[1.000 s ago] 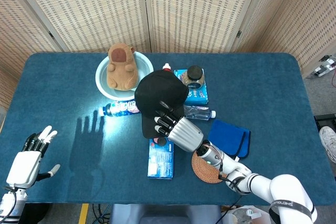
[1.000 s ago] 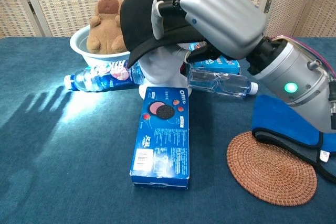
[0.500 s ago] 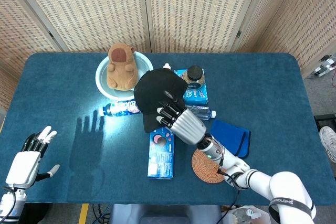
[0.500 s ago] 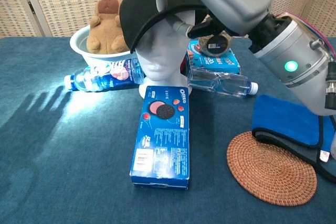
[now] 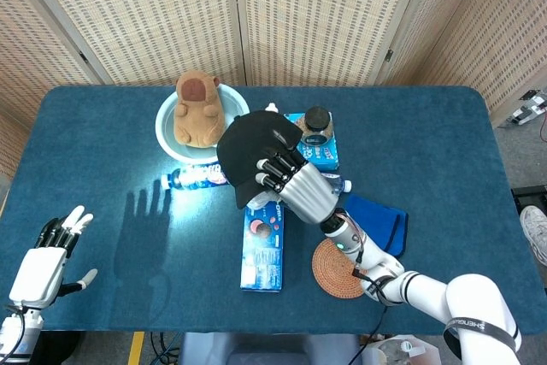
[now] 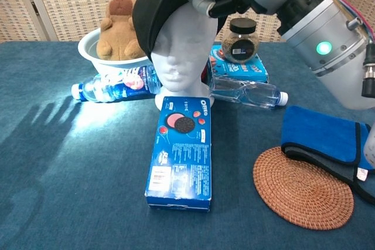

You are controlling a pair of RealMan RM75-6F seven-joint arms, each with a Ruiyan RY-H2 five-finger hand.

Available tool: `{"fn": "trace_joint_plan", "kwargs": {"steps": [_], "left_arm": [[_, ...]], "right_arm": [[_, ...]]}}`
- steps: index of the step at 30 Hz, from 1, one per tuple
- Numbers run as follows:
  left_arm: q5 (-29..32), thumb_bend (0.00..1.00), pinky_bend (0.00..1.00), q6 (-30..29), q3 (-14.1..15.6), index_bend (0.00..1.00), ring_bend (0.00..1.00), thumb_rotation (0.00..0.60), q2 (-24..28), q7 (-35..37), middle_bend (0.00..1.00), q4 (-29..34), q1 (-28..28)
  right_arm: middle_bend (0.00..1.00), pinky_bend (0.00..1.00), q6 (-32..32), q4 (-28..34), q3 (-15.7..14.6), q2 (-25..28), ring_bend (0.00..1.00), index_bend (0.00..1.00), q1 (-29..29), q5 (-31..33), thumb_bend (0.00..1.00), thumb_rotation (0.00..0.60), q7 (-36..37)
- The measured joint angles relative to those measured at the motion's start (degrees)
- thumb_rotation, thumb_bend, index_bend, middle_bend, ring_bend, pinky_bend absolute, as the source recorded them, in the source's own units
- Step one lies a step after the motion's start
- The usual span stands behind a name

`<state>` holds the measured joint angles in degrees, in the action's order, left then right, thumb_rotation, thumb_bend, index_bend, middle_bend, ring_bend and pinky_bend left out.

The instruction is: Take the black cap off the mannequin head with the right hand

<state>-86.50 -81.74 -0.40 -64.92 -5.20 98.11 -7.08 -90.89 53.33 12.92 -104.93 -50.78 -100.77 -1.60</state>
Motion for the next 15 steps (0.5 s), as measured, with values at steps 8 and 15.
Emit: {"fn": "trace_joint_plan", "kwargs": {"steps": [8, 15], "left_arm": [[-0.11, 0.19, 0.0, -0.21, 0.02, 0.04, 0.02, 0.6, 0.02, 0.08, 0.0, -0.05, 0.11], [-0.12, 0.19, 0.0, -0.33, 0.0, 0.04, 0.02, 0.6, 0.09, 0.17, 0.0, -0.09, 0.18]], "right_arm": [[0.45, 0.04, 0.12, 0.28, 2.14, 0.68, 0.26, 0.85, -0.96, 1.92, 0.46, 0.6, 0.32], [0.46, 0.04, 0.42, -0.41, 4.37, 1.17, 0.26, 0.85, -2.51, 3.68, 0.46, 0.6, 0.8]]}}
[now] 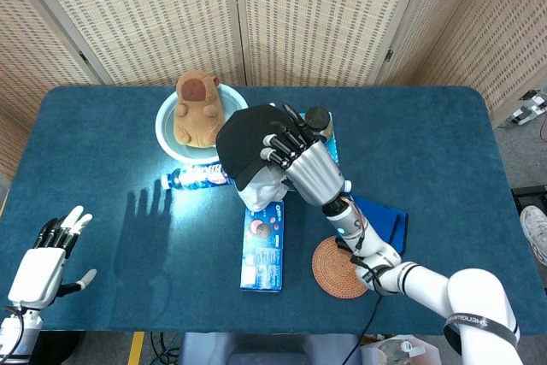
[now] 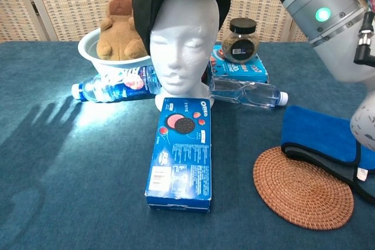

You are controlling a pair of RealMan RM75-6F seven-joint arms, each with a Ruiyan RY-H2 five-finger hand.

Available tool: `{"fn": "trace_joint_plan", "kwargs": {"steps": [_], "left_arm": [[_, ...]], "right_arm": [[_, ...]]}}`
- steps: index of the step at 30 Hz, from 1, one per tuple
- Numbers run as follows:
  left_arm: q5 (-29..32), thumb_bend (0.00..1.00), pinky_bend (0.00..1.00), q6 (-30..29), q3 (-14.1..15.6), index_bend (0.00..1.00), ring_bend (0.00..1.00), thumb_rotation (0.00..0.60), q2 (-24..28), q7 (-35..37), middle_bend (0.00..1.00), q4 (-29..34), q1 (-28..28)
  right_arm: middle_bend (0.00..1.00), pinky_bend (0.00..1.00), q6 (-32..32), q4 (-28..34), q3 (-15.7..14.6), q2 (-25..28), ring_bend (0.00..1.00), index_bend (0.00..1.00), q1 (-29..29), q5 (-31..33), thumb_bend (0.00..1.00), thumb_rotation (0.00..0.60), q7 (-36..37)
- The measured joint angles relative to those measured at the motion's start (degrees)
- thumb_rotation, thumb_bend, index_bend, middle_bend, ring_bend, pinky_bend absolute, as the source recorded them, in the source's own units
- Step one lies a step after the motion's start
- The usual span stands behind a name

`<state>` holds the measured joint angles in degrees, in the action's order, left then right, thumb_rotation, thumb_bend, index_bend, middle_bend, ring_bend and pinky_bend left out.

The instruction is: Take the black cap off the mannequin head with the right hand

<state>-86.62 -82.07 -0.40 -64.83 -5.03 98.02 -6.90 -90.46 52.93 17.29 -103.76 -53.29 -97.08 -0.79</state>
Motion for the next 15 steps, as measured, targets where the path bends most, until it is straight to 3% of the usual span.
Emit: {"fn": "trace_joint_plan", "kwargs": {"steps": [15], "left_arm": [[0.35, 0.19, 0.0, 0.25, -0.04, 0.04, 0.02, 0.6, 0.01, 0.33, 0.0, -0.36, 0.04]], "right_arm": [[0.46, 0.04, 0.77, -6.28, 3.2, 0.78, 0.27, 0.85, -3.61, 3.17, 0.46, 0.6, 1.0]]}}
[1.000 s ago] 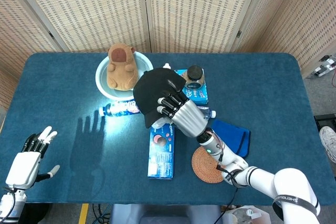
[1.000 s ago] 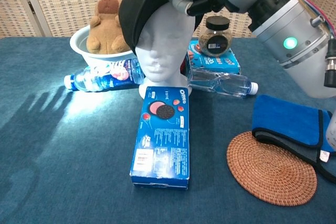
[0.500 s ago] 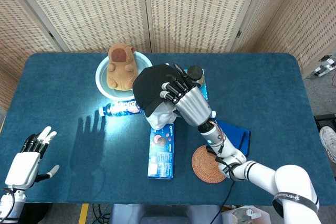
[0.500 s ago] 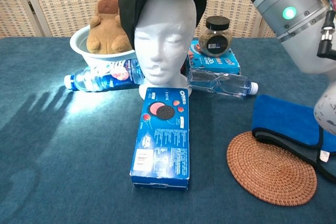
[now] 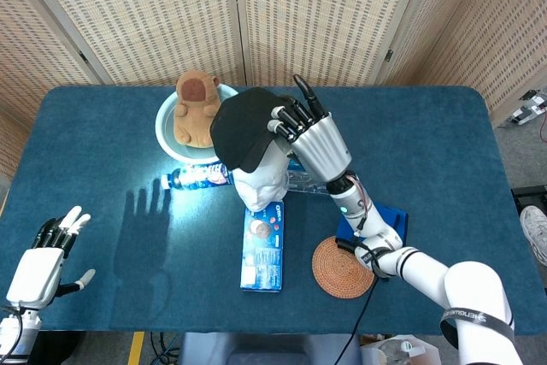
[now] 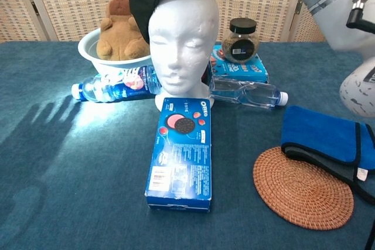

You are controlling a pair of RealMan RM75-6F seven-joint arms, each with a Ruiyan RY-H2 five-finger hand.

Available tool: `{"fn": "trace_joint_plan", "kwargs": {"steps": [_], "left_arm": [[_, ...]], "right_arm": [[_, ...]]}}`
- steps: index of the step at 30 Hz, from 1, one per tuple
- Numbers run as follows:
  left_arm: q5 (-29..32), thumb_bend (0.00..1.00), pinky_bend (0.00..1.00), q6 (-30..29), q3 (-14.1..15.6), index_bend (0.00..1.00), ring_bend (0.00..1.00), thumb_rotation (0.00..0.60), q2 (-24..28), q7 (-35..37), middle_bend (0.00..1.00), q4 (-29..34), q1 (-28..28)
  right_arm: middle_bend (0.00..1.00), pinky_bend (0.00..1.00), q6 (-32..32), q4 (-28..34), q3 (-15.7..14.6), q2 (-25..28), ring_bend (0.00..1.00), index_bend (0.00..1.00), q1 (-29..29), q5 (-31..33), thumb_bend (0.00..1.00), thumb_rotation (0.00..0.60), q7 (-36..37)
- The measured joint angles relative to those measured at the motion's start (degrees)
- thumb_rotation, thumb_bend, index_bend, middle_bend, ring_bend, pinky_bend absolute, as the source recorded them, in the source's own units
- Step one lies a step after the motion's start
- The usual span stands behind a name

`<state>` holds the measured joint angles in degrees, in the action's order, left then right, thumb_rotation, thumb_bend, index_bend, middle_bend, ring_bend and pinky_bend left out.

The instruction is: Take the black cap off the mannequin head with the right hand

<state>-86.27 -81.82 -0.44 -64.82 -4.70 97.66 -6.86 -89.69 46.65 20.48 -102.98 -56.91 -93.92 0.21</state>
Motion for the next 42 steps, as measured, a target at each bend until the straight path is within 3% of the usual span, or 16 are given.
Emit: {"fn": "trace_joint_plan", "kwargs": {"steps": [21, 34, 42], "left_arm": [[0.68, 0.19, 0.0, 0.81, -0.17, 0.04, 0.02, 0.6, -0.38, 1.07, 0.0, -1.24, -0.29], [0.16, 0.19, 0.0, 1.16, -0.1, 0.04, 0.02, 0.6, -0.62, 1.16, 0.0, -1.37, -0.66], [0.05, 0.19, 0.0, 1.57, -0.07, 0.04, 0.02, 0.6, -0.88, 0.88, 0.0, -1.24, -1.01]], "right_arm": [[0.47, 0.04, -3.23, -8.2, 3.09, -0.01, 0.28, 0.85, -2.84, 5.08, 0.46, 0.6, 0.34], [0.47, 0.04, -7.03, -4.73, 2.47, 5.8, 0.28, 0.85, 1.71, 6.51, 0.46, 0.6, -0.09], [0.47, 0.04, -8.26, -1.11, -0.25, 9.72, 0.28, 0.85, 6.03, 5.92, 0.46, 0.6, -1.84]]}}
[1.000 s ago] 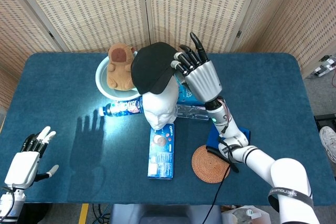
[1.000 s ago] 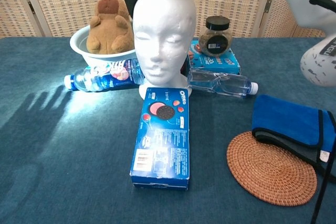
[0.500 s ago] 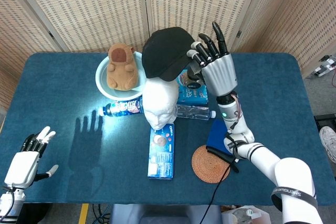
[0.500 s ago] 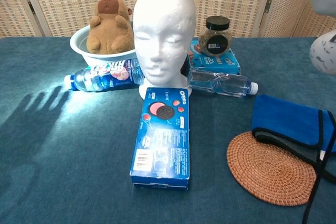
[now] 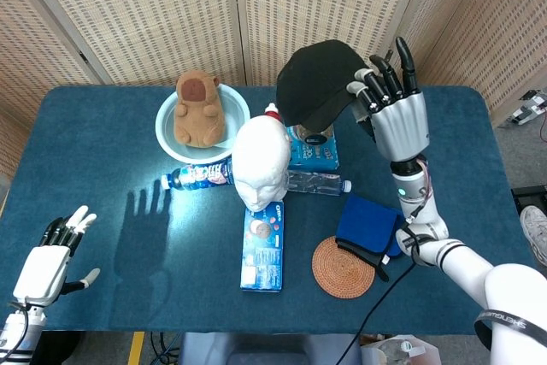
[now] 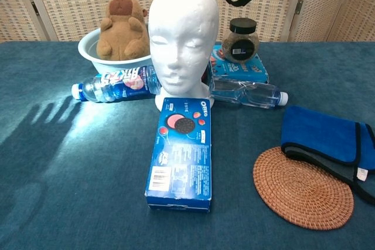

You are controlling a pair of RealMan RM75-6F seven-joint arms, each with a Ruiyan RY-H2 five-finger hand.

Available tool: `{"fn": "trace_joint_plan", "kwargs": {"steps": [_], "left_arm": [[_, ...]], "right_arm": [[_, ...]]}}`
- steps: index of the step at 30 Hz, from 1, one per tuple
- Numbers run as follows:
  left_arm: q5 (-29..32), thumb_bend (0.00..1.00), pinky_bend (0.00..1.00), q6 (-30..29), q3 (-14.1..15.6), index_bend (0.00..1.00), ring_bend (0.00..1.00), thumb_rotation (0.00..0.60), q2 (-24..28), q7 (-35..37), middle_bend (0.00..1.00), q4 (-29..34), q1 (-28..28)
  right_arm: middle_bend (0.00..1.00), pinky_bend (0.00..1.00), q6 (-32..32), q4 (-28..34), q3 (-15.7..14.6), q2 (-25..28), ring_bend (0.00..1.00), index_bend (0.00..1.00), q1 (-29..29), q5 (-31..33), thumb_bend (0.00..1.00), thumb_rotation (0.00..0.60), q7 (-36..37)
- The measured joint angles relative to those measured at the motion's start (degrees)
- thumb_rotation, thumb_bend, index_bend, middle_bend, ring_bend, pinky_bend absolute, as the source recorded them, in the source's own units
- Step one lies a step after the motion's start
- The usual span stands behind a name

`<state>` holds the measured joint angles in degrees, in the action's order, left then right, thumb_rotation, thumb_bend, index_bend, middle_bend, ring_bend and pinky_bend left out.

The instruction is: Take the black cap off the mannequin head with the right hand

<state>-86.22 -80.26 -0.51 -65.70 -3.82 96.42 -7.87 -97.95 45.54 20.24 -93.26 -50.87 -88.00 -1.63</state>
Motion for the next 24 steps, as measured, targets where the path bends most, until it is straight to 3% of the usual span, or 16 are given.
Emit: {"fn": "trace_joint_plan", "kwargs": {"steps": [7, 24], "left_arm": [[-0.21, 0.19, 0.0, -0.35, 0.16, 0.04, 0.02, 0.6, 0.25, 0.05, 0.0, 0.14, 0.18], [-0.87, 0.19, 0.0, -0.41, 0.68, 0.04, 0.02, 0.6, -0.07, 0.37, 0.0, -0.1, 0.33]], "right_arm": [[0.47, 0.04, -0.74, 2.6, -2.95, 3.19, 0.28, 0.85, 4.79, -0.68, 0.46, 0.6, -0.81], [0.48, 0.04, -1.1, 5.23, -5.98, 8.05, 0.28, 0.85, 14.02, 0.51, 0.46, 0.6, 0.1]]}}
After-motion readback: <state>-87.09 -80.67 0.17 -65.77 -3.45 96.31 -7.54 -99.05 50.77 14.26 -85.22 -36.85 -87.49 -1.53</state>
